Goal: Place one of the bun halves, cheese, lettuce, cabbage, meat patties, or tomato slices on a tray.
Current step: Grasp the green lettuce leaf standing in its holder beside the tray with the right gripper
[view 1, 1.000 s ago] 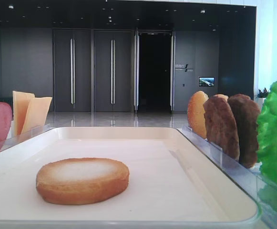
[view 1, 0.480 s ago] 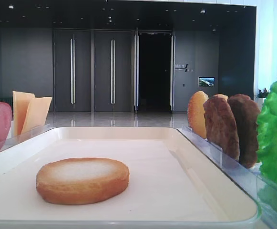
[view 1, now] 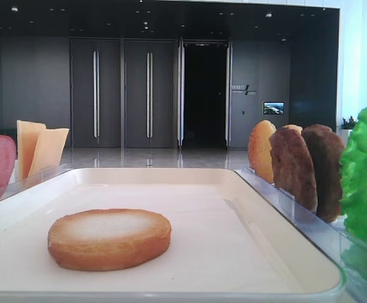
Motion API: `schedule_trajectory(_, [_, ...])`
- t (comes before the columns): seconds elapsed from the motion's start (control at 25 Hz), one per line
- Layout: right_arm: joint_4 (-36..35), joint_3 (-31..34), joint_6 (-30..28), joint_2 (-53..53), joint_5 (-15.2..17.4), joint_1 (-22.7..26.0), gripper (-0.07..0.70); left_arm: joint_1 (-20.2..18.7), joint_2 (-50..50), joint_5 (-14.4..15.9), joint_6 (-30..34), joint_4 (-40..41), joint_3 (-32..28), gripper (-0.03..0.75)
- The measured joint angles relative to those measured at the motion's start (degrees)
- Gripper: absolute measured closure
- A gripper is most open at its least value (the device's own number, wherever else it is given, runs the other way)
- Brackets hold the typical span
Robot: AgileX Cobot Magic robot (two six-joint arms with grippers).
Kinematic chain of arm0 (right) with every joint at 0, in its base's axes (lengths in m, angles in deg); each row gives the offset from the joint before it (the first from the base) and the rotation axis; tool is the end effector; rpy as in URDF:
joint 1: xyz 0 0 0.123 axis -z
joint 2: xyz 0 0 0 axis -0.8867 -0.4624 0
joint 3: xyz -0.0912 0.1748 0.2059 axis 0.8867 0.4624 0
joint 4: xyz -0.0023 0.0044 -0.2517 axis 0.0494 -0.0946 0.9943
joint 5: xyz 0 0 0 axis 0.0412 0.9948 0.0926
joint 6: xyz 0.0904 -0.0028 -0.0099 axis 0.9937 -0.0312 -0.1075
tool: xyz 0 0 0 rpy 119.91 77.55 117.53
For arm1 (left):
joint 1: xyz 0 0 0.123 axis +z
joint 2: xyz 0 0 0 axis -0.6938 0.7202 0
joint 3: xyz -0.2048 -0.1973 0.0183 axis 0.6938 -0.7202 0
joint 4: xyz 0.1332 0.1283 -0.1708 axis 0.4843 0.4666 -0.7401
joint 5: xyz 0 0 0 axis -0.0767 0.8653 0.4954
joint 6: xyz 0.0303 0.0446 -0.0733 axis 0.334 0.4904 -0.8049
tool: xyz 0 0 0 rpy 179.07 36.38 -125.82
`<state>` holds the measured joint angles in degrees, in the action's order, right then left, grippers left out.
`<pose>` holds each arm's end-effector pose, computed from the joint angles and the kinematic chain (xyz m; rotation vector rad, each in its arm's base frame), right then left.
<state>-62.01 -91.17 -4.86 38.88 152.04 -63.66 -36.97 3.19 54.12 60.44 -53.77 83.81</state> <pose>-0.0092 0.0024 0.2704 -0.0135 2.1164 0.0567 -0.0052 -0.0098 0.2656 -0.0267 2.1017 -0.0072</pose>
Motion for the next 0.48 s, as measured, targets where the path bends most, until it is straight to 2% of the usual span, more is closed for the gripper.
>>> schedule_trajectory(0.48, [0.0, 0.0, 0.0, 0.0, 0.0, 0.0, 0.118, 0.0, 0.0, 0.0, 0.0, 0.0, 0.0, 0.325])
